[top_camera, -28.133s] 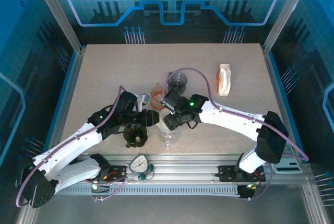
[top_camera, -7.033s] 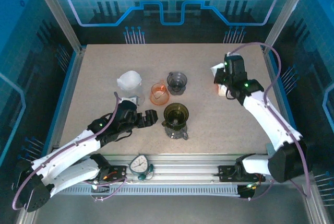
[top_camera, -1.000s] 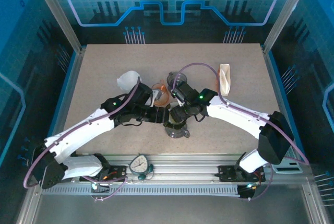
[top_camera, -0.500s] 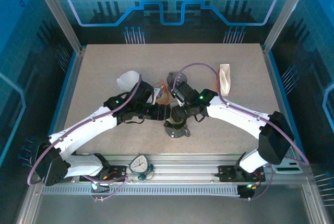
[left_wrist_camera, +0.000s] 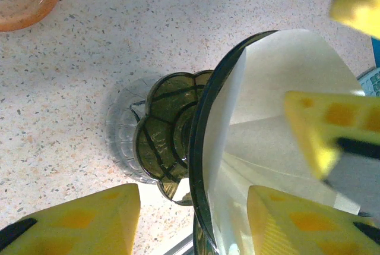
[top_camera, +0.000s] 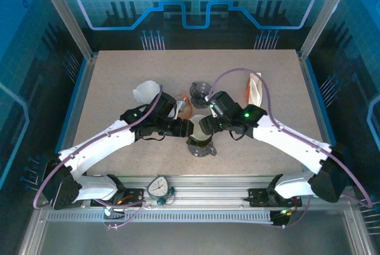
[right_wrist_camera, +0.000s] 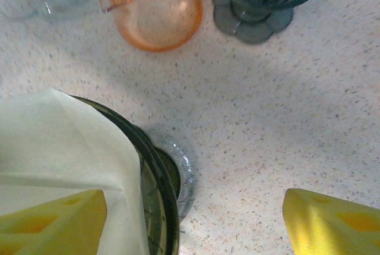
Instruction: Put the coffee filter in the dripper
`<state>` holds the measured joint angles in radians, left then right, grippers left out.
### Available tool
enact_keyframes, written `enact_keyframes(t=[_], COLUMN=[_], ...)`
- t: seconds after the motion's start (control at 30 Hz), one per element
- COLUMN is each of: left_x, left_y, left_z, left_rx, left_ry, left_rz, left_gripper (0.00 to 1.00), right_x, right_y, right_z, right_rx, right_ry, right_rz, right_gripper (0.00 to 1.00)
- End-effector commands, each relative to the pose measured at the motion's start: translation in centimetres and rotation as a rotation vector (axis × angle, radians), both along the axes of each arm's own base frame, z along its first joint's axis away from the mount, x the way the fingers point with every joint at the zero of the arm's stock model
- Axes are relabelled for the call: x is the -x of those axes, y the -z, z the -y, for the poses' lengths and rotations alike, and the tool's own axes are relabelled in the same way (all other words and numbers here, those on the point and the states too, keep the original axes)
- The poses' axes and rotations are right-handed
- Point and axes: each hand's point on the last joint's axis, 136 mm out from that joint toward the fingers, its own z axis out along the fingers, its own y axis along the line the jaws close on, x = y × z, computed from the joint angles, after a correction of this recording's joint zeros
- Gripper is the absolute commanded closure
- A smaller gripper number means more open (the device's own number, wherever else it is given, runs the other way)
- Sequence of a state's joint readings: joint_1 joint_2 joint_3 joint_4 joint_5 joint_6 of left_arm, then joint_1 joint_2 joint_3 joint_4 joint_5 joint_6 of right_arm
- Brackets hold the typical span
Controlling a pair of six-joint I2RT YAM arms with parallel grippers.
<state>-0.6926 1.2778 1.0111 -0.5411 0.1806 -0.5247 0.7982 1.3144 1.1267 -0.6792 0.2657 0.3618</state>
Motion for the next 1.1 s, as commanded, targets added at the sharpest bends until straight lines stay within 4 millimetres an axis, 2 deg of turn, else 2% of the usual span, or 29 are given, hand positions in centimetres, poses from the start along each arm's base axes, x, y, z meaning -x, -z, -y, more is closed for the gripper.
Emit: enact_keyframes(t=[0.0, 0.2, 0.3, 0.57, 0.7, 0.77, 0.9, 1.07], left_x=[-0.3, -0.4, -0.4, -1.5, -1.8, -2.0, -2.4, -2.0], left_y=[-0.5, -0.3, -0.6, -4.0, -4.1, -3.6, -2.1, -1.9], left_z=[-0.1, -0.2, -0.1, 0.7, 1.9, 2.1, 1.2, 0.5], left_rx=[0.011, 0.011, 0.026, 0.145, 0.176, 0.167, 0.106, 0.123], left_ry=[-0.020, -0.026, -0.029, -0.016, 0.017, 0.021, -0.020, -0.044], left_rz=[-0.004, -0.006, -0.005, 0.088, 0.081, 0.068, 0.036, 0.020], left_gripper=[0.47, 0.47, 0.45, 0.31, 0.29, 0.30, 0.49, 0.47], right_x=[0.1, 1.2, 1.4, 1.1, 1.0, 1.0, 1.0, 0.9], right_y=[0.0, 1.1, 1.6, 0.9, 1.0, 0.9, 0.9, 0.9], right_z=[1.6, 2.7, 2.5, 2.0, 1.9, 1.8, 1.7, 1.5], right_rx=[-0.006, 0.007, -0.002, -0.017, -0.015, -0.022, -0.025, -0.024], right_ry=[0.055, 0.072, 0.066, 0.056, 0.052, 0.050, 0.049, 0.046], right_rz=[0.008, -0.015, -0.029, -0.014, -0.018, -0.019, -0.021, -0.022], right_gripper=[0.21, 0.25, 0.25, 0.25, 0.24, 0.24, 0.24, 0.24])
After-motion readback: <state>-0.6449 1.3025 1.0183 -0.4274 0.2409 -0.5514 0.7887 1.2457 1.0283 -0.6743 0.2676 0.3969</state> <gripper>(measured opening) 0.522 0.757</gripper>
